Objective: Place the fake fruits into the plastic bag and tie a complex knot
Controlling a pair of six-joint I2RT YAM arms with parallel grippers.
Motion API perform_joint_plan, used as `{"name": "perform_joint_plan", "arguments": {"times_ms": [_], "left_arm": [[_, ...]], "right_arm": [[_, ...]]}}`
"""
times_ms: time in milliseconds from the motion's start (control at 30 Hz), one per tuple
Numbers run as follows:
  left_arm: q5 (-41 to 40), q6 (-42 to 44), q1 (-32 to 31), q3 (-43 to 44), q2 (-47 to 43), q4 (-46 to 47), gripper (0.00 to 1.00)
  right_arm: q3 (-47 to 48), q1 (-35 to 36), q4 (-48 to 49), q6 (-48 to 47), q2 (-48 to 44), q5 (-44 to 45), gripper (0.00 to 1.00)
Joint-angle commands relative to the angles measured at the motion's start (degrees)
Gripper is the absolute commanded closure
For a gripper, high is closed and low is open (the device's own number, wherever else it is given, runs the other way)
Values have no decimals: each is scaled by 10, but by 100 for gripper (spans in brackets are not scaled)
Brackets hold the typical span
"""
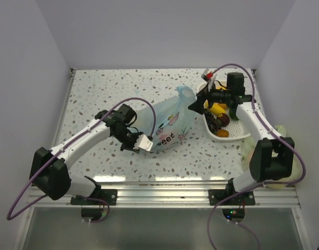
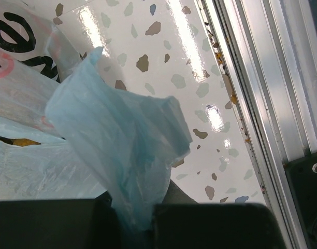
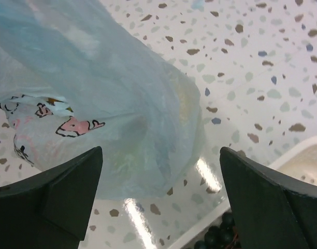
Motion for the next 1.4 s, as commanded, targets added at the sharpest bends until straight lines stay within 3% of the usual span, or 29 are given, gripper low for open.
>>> {"name": "perform_joint_plan", "arguments": {"times_ms": [0,233,433,533,567,633,667,733,867,967,1133,1367], "left_arm": [[22,4,0,14,2,-15,97],[28,18,-1,36,15,-32,97],[33,20,0,56,28,-38,97],[34,20,1,57,25,-35,98],[33,19,2,57,26,-35,99],[33,21,5,58,21,-39,100],[25,29,5,58,20,-43,100],[11,40,5,58,14,-47,100],[-50,85,-2,84,28,-74,100],[-54,82,-3,129,50,-91,100],[69,4,-4,230,71,-54,100],[149,-257,-3,237,84,132,100]], "right_arm": [[-5,11,78,-107,16,-105,2],[-22,67,90,-237,19,-129,2],[21,96,24,-311,68,-125,5],[32,106,40,-279,83,-103,28],[32,108,53,-232,84,-79,68],[42,108,109,-147,89,-42,100],[49,108,141,-31,90,10,100],[86,105,128,72,92,58,100],[84,103,166,395,61,161,100],[95,110,123,527,55,212,100],[85,176,80,431,23,277,100],[55,199,73,353,-4,259,100]]}}
